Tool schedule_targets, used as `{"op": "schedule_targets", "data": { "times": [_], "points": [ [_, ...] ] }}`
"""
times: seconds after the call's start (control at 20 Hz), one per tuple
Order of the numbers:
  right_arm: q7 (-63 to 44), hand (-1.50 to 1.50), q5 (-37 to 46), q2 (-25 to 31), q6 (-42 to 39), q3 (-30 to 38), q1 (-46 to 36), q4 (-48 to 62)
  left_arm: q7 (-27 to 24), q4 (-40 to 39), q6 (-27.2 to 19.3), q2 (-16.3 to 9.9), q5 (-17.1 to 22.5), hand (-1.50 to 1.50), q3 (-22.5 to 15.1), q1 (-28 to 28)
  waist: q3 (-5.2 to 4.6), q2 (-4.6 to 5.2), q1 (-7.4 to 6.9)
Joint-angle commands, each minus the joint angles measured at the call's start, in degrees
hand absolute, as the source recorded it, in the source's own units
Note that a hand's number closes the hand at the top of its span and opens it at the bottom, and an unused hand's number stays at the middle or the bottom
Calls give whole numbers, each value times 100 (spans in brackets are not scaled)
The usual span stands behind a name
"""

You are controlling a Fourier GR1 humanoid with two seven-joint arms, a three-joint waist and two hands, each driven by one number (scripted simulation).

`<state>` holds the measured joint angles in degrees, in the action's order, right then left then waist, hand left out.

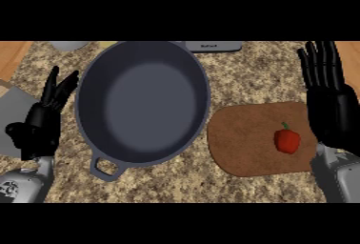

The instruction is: Pick the bell pepper from the cutting board and place it in the pot

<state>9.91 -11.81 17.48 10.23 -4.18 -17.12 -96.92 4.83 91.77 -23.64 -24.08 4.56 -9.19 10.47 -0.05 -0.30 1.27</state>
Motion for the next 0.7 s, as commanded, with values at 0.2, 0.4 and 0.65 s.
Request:
{"op": "schedule_targets", "data": {
  "times": [0.2, 0.4, 0.65],
  "points": [
    [-441, -150, 920, 858, 1100, 1173, 1181, 1223, 385, -19, 912, 602, 1005, 0, -536, -435, -19, 144, 281],
    [-1731, -150, 1796, 1332, 1790, 1278, 2135, 2486, 471, 347, 1075, 600, 1204, 0, -591, -688, -93, 377, 422],
    [-2876, -150, 3028, 1392, 2358, 572, 2072, 2903, 684, 468, 1667, 662, 1566, 0, -937, -868, -46, 167, -154]
  ]
}}
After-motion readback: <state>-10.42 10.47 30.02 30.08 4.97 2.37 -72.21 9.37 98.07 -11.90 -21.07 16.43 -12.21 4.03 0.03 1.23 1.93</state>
